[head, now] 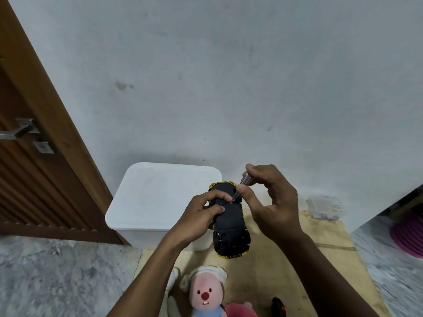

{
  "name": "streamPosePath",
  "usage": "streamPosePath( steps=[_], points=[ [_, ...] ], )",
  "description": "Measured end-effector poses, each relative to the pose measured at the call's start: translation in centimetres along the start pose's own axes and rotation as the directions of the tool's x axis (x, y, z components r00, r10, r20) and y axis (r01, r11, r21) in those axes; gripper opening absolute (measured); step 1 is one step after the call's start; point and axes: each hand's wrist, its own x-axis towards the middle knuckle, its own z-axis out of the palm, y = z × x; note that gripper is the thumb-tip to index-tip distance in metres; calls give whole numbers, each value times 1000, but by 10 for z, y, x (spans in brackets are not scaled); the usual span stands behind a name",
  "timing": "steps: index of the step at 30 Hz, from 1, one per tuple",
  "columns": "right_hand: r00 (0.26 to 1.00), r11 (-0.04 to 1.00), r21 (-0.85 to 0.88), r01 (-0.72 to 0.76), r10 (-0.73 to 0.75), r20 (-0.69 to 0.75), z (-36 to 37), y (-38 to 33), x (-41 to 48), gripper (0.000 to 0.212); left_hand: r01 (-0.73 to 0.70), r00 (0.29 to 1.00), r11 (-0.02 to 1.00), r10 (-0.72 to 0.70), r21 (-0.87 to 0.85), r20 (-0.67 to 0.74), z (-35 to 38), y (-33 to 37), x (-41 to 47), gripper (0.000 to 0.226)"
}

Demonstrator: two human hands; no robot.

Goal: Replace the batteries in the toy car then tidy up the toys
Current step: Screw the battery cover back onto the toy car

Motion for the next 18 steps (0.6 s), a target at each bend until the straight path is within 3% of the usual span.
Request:
streamPosePath(
  steps=[4,13,18],
  points=[
    [997,996,58,-61,58,47,-1,0,-5,47,0,1000,1000,0,-15,-2,0,1,0,29],
    [1000,1000,1,-17,17,-9,-1,1,-3,45,-6,1000,1000,6,-8,-8,-1,1,-2,30],
    [998,997,46,-56,54,43,3,-3,-4,69,-5,1000,1000,5,-21,-16,0,2,-2,28]
  ],
)
